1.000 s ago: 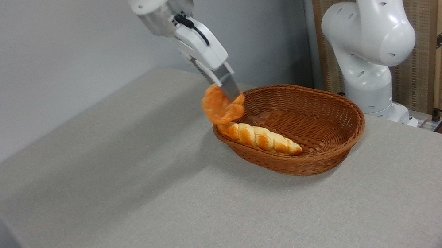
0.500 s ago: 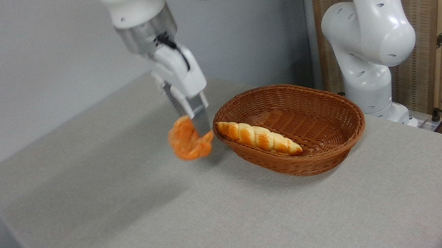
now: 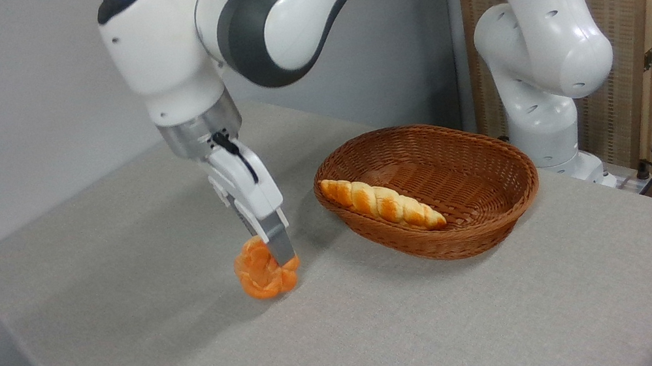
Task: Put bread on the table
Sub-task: 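Lower the bun onto the table, open the gripper and raise it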
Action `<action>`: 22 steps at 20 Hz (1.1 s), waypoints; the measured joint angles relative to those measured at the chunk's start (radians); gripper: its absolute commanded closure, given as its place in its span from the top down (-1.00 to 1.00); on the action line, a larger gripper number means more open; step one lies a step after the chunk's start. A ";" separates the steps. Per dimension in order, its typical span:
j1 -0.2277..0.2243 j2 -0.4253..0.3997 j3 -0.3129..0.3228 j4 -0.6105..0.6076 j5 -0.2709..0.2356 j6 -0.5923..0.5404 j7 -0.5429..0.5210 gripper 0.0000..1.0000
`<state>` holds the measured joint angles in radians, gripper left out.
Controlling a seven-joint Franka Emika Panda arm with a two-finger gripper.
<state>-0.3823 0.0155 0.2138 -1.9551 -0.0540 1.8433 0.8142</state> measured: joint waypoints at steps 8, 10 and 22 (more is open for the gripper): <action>-0.001 0.029 -0.002 0.004 0.000 0.030 0.000 1.00; -0.001 0.029 -0.002 0.006 0.000 0.030 0.000 1.00; -0.001 0.005 -0.003 0.049 0.000 0.030 -0.005 1.00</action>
<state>-0.3829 0.0208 0.2108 -1.9063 -0.0542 1.8736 0.8091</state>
